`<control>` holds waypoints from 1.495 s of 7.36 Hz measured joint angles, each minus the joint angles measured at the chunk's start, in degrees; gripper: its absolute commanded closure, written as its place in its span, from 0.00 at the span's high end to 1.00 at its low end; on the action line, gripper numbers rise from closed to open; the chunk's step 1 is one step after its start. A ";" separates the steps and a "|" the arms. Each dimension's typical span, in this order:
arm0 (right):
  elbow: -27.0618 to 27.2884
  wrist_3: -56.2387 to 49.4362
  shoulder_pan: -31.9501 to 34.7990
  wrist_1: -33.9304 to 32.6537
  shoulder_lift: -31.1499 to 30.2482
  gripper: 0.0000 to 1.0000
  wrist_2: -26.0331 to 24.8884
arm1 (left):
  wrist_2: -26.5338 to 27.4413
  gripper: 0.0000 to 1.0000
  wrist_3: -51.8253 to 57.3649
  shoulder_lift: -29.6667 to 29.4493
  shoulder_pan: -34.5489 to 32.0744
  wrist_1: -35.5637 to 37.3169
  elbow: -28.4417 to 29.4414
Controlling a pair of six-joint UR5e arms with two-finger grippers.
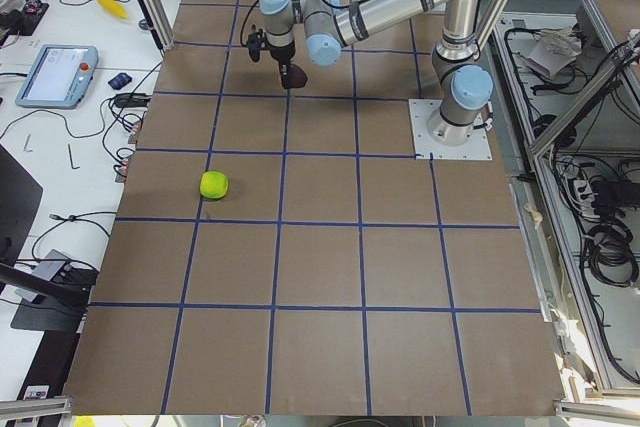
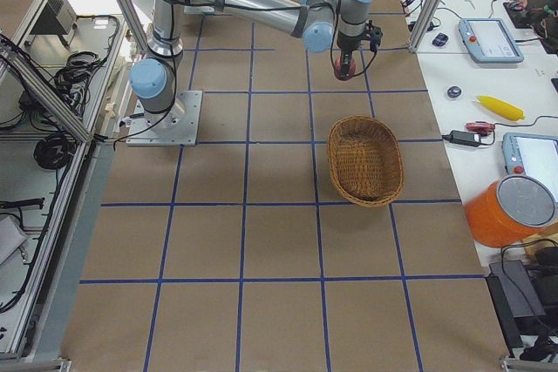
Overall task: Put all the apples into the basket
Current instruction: 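Lower the red apple into the basket while the left sets the dark apple at center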
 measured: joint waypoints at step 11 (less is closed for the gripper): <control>-4.26 -31.05 -21.79 -17.61 15.05 0.86 -3.63 | -6.80 1.00 -30.79 -8.43 -12.12 19.16 -0.13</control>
